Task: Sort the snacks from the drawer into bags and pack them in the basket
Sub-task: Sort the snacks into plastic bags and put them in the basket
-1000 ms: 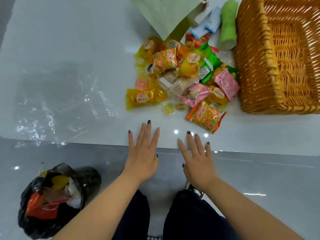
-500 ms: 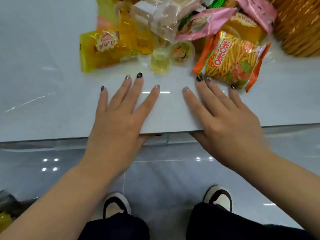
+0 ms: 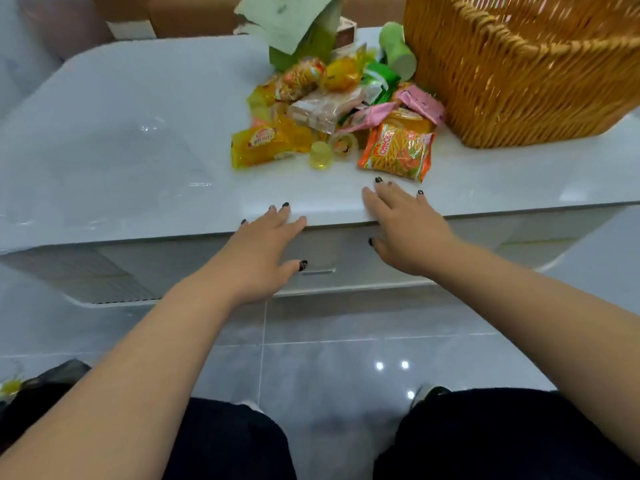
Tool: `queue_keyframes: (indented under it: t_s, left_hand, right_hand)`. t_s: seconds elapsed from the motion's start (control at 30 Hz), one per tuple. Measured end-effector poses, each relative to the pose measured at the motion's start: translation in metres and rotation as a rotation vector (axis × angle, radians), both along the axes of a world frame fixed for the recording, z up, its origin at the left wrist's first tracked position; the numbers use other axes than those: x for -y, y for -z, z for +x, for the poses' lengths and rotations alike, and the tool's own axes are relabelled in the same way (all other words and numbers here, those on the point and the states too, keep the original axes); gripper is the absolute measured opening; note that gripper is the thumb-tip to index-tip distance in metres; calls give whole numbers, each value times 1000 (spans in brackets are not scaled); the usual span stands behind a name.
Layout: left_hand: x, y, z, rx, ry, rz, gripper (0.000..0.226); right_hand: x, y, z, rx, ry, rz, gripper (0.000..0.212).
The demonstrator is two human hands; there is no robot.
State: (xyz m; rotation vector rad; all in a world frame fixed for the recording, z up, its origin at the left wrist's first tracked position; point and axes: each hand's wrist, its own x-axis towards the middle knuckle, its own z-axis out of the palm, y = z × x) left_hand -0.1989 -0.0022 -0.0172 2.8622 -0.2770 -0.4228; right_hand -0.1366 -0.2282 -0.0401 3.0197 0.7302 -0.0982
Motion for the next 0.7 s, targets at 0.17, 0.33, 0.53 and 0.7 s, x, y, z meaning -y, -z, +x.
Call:
queue_keyframes:
  t_s: [0.17,0.33,0.53,0.7]
  left_hand:
    - [-1,-8,-19,-3,-68,-85,62]
    - [9,-14,-38,14,-24,-132,56]
    - [-4,-11,-42,-58,-35,-100,60]
    - [-23,-15,-35,-65,-83,-127,66]
  right_hand:
    - [-8,-16,-32,-143,101,-125,90]
    - [-18,-36,-66,-424,173,72,82]
    - [-46,-16,-82,-505,155,-173,61]
    - [-59,-5,-55,-497,123,-141,57]
